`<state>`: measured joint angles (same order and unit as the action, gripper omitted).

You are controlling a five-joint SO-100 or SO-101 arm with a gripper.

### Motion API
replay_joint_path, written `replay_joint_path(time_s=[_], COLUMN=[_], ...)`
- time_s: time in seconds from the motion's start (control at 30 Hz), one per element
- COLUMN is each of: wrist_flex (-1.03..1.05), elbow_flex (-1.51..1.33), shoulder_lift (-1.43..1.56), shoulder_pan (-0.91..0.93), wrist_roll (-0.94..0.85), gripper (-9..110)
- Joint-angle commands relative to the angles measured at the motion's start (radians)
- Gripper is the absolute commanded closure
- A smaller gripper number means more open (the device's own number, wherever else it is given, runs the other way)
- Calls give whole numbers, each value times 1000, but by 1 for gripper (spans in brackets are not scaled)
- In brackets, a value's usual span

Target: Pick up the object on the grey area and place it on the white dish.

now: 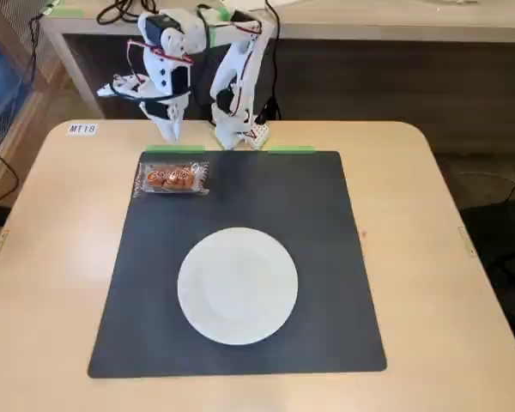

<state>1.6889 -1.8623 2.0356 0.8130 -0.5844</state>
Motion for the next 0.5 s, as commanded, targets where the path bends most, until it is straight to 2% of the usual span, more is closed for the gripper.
replay_joint_path(time_s=[0.0, 0.2, 0.47], wrist_flex=[9, 9, 8], elbow_flex=[5, 14, 26], shoulder_lift=[-55, -72, -38], shoulder_pan=[-38, -31, 60], wrist_roll=[-48, -132, -158], gripper=[101, 101, 101])
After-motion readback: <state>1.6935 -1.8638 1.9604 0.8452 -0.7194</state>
